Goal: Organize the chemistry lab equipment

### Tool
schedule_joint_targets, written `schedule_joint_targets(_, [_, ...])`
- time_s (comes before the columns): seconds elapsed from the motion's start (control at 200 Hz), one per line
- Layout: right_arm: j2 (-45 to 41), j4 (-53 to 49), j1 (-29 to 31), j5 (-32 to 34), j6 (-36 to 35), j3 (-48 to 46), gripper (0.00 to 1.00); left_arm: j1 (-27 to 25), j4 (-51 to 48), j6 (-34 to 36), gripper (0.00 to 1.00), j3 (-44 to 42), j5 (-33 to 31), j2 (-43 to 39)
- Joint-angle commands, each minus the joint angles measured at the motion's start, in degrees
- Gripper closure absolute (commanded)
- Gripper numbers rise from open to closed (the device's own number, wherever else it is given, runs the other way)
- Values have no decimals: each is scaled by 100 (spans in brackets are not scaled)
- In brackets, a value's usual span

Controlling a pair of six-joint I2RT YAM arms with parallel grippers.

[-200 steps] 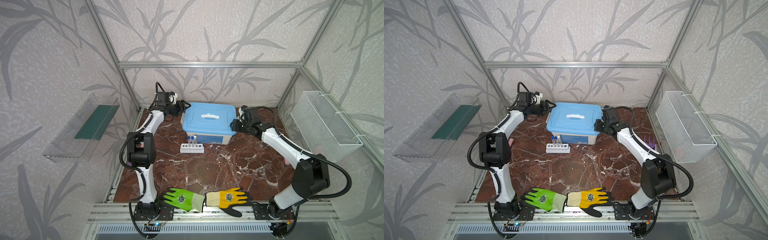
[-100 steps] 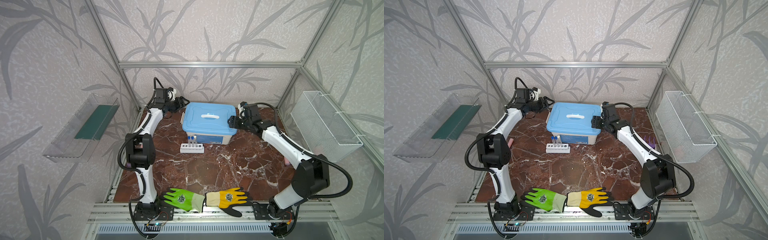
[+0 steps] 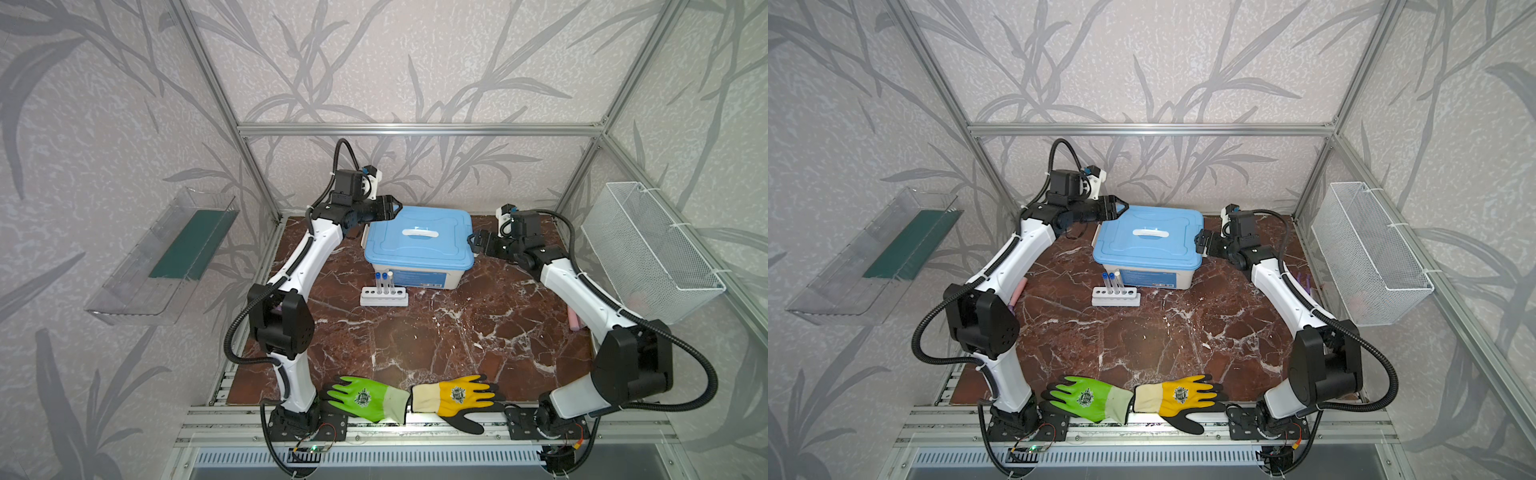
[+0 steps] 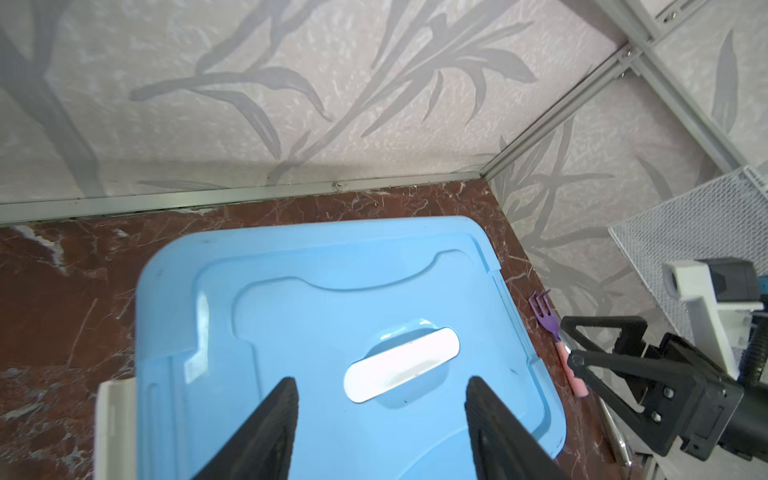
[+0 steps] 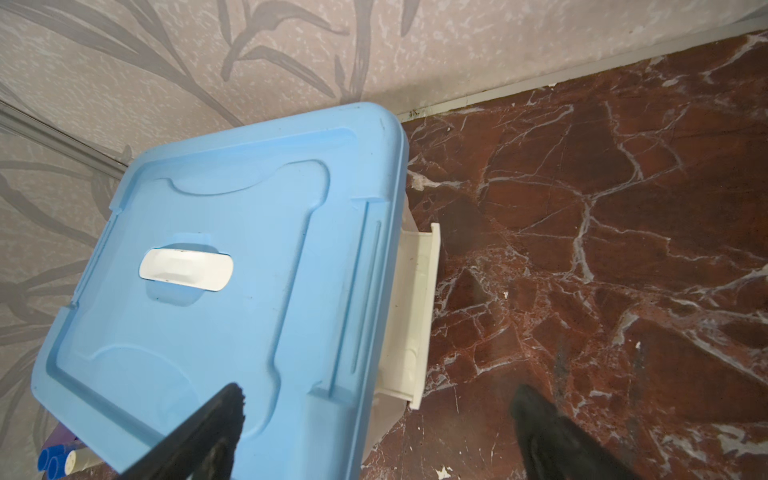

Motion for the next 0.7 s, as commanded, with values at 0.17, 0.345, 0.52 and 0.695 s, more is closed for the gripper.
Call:
schedule_joint_targets(0.17, [283, 1566, -445, -1479, 820, -622, 1, -734, -505, 803, 37, 8, -727, 146])
schedule_joint_targets(0.345, [576, 2022, -474, -1852, 1085, -768, 1, -949, -531, 775, 38, -4, -741, 361])
schedule_joint_targets(0.52, [935, 2498, -483, -2129, 1465, -780, 1, -1080, -589, 801, 39, 85, -824, 597])
schedule_joint_targets(0.695, [1101, 2893, -483, -2275, 1750, -891, 1, -1110, -573, 738, 39, 74, -745, 792])
